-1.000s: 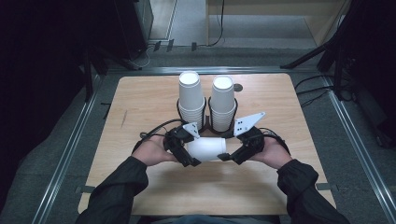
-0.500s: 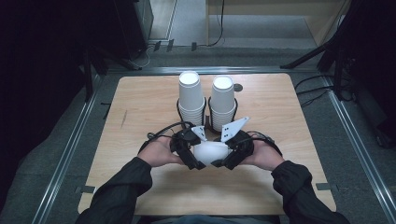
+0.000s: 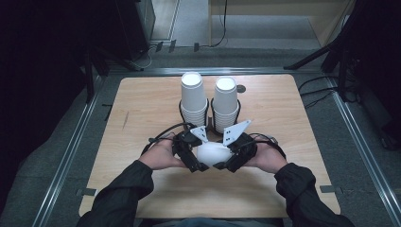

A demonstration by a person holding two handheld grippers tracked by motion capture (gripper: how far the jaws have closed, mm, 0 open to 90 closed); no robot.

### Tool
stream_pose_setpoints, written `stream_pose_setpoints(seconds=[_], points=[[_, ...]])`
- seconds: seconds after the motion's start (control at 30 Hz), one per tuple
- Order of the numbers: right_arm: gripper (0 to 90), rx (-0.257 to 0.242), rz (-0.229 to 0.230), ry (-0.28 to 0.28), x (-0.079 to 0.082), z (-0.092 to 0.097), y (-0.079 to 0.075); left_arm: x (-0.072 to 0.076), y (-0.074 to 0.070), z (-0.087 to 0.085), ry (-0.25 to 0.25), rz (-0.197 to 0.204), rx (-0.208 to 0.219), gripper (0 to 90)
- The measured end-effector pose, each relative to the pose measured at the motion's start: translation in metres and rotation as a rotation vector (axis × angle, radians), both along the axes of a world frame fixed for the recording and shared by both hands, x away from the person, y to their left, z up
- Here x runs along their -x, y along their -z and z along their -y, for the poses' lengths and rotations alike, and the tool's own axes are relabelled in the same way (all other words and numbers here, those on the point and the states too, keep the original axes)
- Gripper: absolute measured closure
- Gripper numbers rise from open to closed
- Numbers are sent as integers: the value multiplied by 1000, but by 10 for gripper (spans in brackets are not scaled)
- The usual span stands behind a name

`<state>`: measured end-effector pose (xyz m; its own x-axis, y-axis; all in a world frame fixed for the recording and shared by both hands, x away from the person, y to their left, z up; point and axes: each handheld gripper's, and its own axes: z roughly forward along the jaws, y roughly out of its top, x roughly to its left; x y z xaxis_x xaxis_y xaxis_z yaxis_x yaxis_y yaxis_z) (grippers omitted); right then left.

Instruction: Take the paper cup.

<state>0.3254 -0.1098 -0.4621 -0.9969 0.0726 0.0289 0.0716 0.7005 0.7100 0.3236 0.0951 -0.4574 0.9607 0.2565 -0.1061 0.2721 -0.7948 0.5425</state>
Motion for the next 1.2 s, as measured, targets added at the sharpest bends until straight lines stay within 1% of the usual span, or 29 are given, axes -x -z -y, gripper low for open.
stream_pose_setpoints(seconds=[0.03,0.07,0.1,0.17,0.27,0.33,0.47,0.53,0.6,0.67,0.77,0.9,0.93,1.03,1.07,1.1,1.2], points=[[223,-10,-9,3,-1,1,-1,0,-1,-1,-10,8,12,0],[223,-17,-1,6,-1,2,-2,0,-3,-2,-15,17,21,0],[223,-25,-2,10,-2,4,-2,0,-4,-4,-26,14,39,0],[222,-38,-2,16,-3,7,-4,-1,-7,-9,-32,25,71,0],[218,-67,-8,31,-5,13,-7,-2,-9,-16,-37,7,121,0],[218,-103,-14,38,-5,16,-9,-1,-10,-19,-50,16,141,0],[216,-155,-22,51,-7,23,-14,0,-10,-25,-64,5,195,0],[216,-183,-28,57,-7,26,-15,1,-11,-27,-60,8,217,0],[215,-203,-34,58,-7,28,-17,2,-12,-27,-58,-2,247,0],[215,-222,-38,52,-7,29,-19,3,-13,-26,-52,-7,264,0],[215,-234,-46,40,-6,29,-18,3,-14,-25,-53,-15,299,0],[214,-233,-55,26,-5,26,-17,4,-17,-25,-55,-18,340,0],[214,-239,-56,17,-5,25,-16,3,-18,-25,-55,-12,347,0],[213,-236,-65,11,-5,22,-15,3,-19,-25,-61,-19,365,0],[213,-234,-68,9,-4,22,-14,4,-20,-26,-62,-10,369,21],[213,-235,-72,3,-5,21,-14,5,-20,-26,-58,-7,381,67],[215,-247,-82,3,-5,21,-15,6,-23,-27,-56,5,401,81]])
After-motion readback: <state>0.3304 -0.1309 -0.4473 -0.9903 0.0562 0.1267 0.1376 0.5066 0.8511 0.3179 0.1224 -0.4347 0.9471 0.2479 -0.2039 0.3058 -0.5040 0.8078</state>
